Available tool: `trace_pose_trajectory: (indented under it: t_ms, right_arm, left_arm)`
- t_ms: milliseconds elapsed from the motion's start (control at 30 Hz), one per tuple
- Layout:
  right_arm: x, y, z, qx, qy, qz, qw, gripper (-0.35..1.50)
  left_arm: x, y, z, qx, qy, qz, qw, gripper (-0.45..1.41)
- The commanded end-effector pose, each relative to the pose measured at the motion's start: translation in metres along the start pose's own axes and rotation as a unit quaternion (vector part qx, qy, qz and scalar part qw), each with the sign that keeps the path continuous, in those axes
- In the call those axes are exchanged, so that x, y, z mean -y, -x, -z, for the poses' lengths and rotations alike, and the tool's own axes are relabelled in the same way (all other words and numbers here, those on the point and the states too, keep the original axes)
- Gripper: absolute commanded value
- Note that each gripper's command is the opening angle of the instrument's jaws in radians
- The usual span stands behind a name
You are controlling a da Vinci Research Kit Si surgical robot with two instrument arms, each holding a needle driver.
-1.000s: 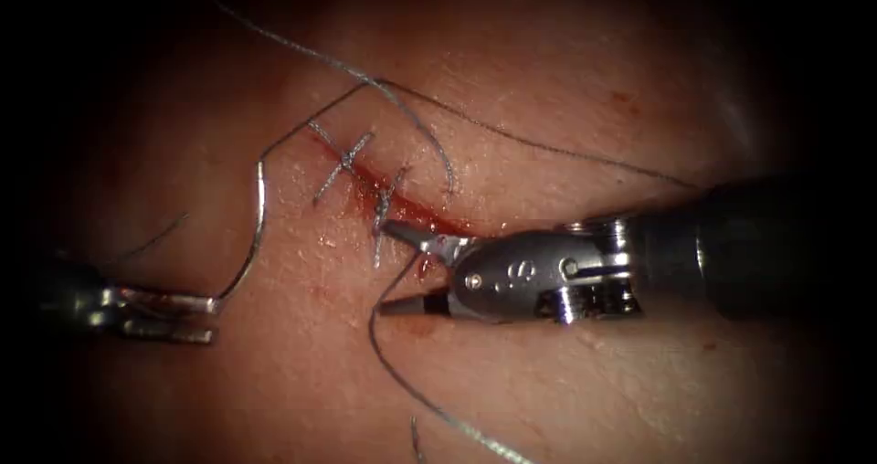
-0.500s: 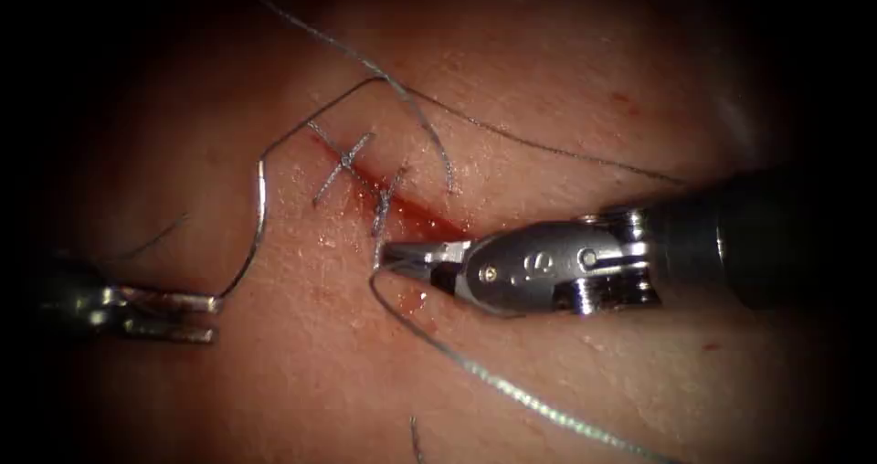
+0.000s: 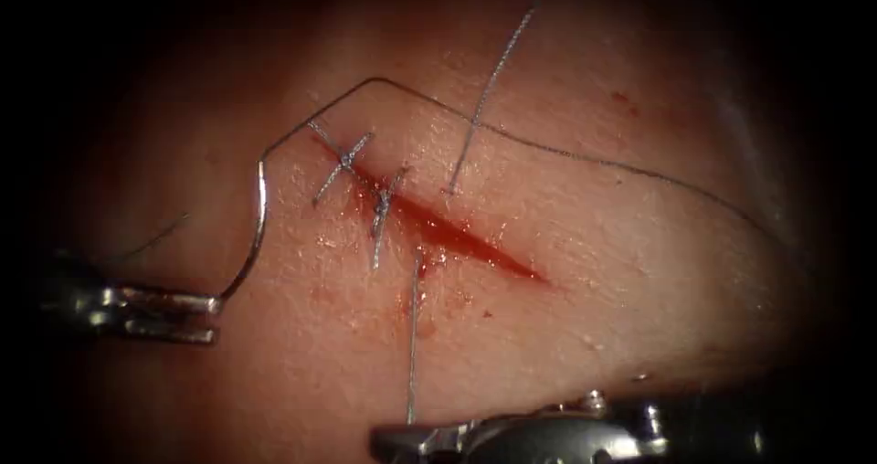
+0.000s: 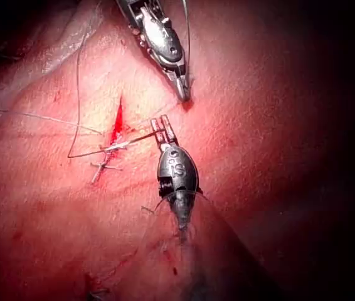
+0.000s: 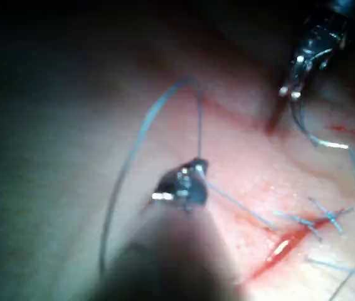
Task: Wound Closure
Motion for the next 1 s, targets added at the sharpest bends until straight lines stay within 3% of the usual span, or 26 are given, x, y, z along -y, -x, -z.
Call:
trace_pose_trajectory:
  t_ms: [33,400,567,867,933,967,1000]
  right_arm:
    - [0.0010,0.0007,0.0002,0.005,-0.005,-0.001,1.000,-0.35]
    - [0.0024,0.0011,0.0016,0.019,-0.035,0.007,0.999,-0.35]
    - [0.0039,0.0013,0.0038,0.021,-0.058,0.015,0.998,-0.35]
    - [0.0072,-0.0006,0.0058,0.001,-0.090,0.015,0.996,-0.35]
    - [0.0067,-0.0011,0.0061,-0.002,-0.062,-0.003,0.998,0.69]
    - [0.0063,-0.0012,0.0064,-0.002,-0.044,-0.012,0.999,0.96]
    - [0.0056,-0.0013,0.0066,-0.002,-0.029,-0.016,0.999,1.10]
  left_arm:
    - [-0.0004,0.0007,-0.0005,0.000,0.000,0.001,1.000,-0.45]
    - [-0.0005,0.0007,-0.0005,0.000,0.000,0.001,1.000,-0.45]
    - [-0.0005,0.0006,-0.0004,-0.001,0.001,0.001,1.000,-0.45]
    - [-0.0005,0.0006,-0.0004,-0.001,0.001,0.001,1.000,-0.45]
    - [-0.0006,0.0005,-0.0004,-0.001,0.001,0.001,1.000,-0.45]
    - [-0.0006,0.0005,-0.0004,-0.001,0.001,0.001,1.000,-0.45]
    - [-0.0006,0.0005,-0.0004,-0.001,0.001,0.001,1.000,-0.45]
